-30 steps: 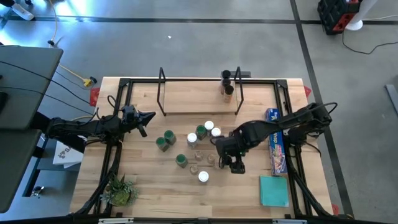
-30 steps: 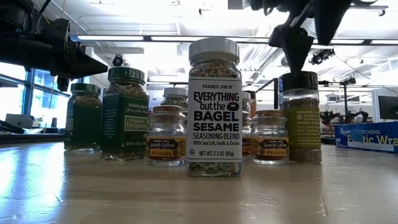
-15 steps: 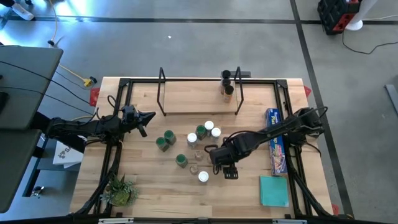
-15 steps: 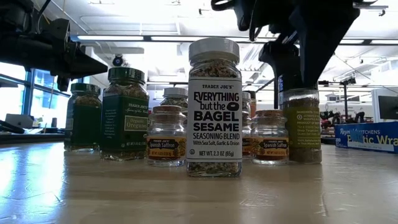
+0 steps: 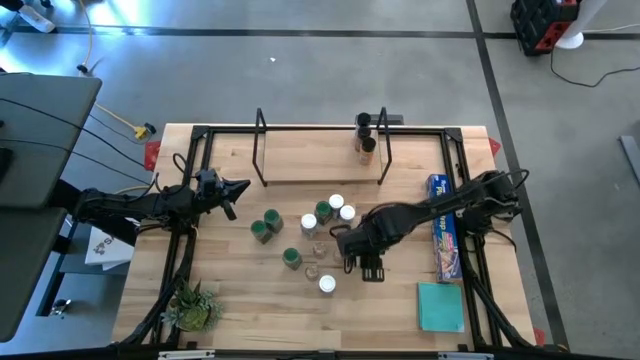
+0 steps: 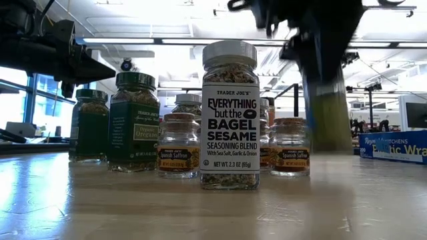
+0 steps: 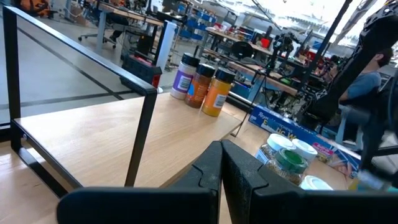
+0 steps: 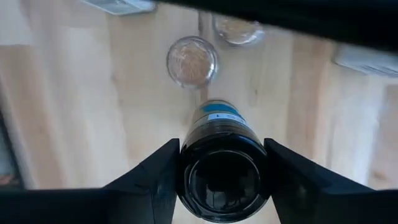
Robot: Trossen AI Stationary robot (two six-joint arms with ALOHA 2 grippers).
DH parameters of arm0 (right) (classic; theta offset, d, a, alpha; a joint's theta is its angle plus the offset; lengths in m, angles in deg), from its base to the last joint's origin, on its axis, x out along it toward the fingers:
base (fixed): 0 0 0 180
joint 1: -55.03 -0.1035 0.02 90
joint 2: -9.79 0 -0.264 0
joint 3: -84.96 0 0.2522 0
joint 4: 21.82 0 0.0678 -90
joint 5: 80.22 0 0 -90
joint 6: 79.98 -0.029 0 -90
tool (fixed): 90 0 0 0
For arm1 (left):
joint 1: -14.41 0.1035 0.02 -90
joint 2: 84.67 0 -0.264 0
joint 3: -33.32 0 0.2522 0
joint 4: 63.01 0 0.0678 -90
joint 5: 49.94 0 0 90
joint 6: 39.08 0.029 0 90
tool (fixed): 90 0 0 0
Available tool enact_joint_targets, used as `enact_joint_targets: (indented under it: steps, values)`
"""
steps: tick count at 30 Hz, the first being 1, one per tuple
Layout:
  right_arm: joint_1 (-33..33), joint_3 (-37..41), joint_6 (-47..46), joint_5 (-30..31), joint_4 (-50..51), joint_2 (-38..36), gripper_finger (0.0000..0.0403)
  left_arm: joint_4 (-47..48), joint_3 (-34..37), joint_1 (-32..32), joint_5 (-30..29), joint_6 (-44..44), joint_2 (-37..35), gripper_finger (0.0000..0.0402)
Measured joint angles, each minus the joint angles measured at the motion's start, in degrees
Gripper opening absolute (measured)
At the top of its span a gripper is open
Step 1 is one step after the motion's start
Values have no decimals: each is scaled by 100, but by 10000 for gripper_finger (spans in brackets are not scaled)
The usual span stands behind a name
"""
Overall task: Shelf spices
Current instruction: Put the blue seasoning bottle on the shelf
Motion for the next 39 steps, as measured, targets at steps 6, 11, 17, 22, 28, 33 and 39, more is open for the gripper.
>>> enact_joint_targets:
  steps: [6,11,17,22,28,33,39]
  values:
    - [528,-1657,445,-155,1680,-31,190,0,0,2,-2,0,0,5]
    - [1388,-2663,293,688,2283,-42,190,1,0,2,-2,0,2,5]
    - [2728,-2530,884,1208,2186,25,190,2,0,1,-2,0,2,5]
    - [3469,-1850,1512,1077,1482,43,190,2,0,2,-2,0,0,5]
    - [3701,-1116,1780,1028,1038,47,190,0,0,0,-11,0,2,5]
    - [3696,-828,1728,1024,692,47,190,0,0,1,-37,0,2,5]
    - [3698,-708,1474,1085,326,47,211,1,0,0,-42,0,0,5]
